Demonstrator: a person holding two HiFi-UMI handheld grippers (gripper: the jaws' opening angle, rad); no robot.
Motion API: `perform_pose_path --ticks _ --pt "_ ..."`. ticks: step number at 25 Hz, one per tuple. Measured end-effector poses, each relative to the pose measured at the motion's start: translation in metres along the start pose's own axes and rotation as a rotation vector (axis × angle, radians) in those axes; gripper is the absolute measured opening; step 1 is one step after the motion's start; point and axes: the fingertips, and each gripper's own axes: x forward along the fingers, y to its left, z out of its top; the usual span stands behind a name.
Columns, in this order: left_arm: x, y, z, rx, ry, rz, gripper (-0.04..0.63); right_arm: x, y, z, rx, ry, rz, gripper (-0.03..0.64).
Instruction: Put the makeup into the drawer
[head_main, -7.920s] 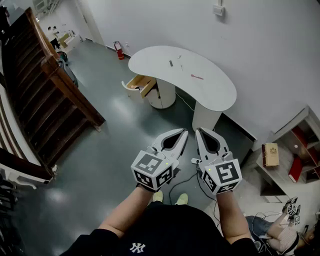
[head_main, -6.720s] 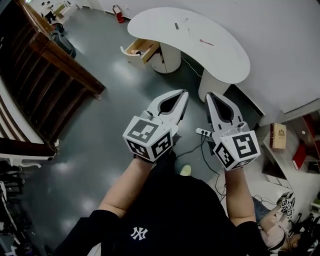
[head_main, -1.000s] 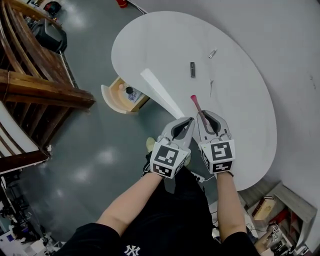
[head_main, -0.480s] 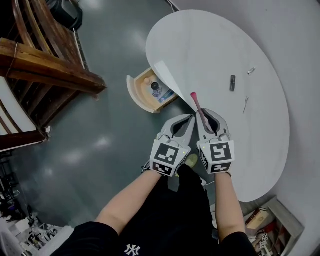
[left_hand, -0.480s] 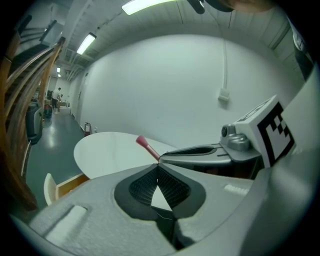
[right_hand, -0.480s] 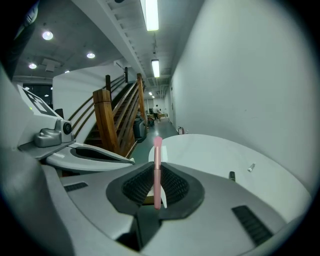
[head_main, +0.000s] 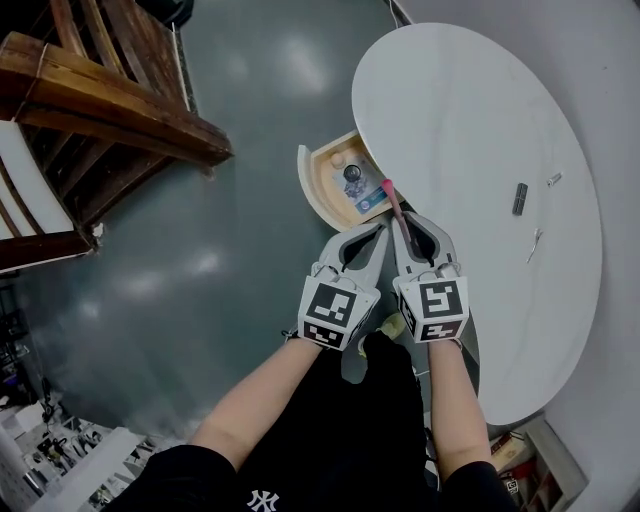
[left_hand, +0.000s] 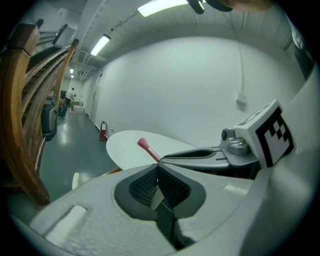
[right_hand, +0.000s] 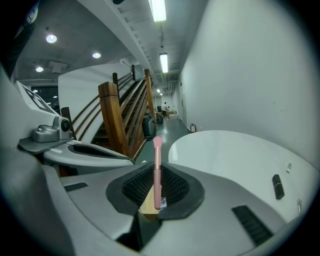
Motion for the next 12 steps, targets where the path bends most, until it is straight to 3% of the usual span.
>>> perform_pose_path --ticks 12 --pt "0.005 0.070 -0.031 -0.056 0.000 0.048 0.009 0.078 0.028 -0.038 -0.017 0.049 0.045 0.054"
